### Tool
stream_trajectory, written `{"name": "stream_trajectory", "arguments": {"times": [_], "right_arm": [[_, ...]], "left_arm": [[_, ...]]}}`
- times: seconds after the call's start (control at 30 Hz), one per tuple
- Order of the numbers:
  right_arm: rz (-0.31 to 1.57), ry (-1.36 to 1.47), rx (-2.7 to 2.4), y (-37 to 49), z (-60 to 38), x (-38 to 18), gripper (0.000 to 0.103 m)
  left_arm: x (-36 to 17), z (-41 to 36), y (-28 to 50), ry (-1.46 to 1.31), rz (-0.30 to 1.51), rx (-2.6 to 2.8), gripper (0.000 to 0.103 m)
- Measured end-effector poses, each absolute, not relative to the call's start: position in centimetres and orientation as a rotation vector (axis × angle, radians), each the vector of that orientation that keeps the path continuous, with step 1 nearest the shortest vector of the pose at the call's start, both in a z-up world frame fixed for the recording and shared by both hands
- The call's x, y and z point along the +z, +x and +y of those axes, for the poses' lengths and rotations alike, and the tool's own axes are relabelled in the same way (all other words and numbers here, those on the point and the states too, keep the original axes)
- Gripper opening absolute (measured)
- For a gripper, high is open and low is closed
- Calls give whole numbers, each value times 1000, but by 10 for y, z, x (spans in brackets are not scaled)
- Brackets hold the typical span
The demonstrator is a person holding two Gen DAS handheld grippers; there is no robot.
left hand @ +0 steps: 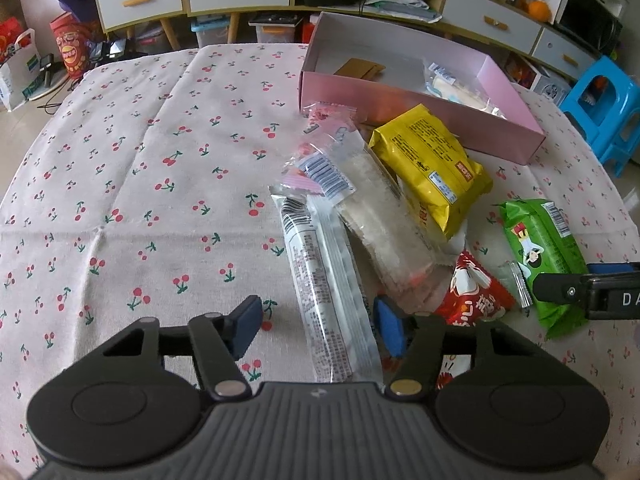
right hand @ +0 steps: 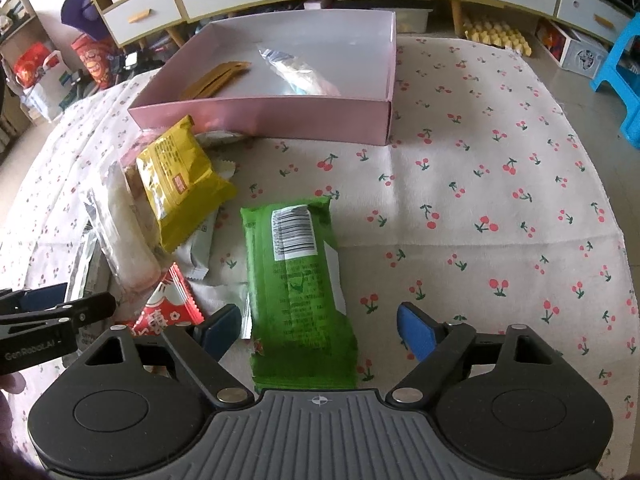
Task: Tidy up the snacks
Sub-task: 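Grasp the white wrapped stick with the left gripper while the right gripper grasps the green bar, then lift and carry the white stick and green bar over the pink box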
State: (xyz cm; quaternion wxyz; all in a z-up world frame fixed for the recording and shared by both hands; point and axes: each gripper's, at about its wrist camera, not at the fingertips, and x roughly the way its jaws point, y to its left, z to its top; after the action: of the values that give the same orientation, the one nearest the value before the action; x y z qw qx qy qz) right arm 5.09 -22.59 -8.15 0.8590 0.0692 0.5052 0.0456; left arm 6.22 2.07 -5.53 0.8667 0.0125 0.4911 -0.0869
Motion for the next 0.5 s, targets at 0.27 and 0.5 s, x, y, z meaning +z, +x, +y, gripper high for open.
{"name": "stream_trajectory", "arguments": {"times": [0.27, 0.5], "right_arm": [[1046, 144, 115, 51, -221, -79, 72], [1044, 152, 128, 52, -221, -79, 45]], "left_arm": [[-54, 24, 66, 4, 1033, -194, 53], [-50, 28, 64, -37, 1045, -211, 30]]}}
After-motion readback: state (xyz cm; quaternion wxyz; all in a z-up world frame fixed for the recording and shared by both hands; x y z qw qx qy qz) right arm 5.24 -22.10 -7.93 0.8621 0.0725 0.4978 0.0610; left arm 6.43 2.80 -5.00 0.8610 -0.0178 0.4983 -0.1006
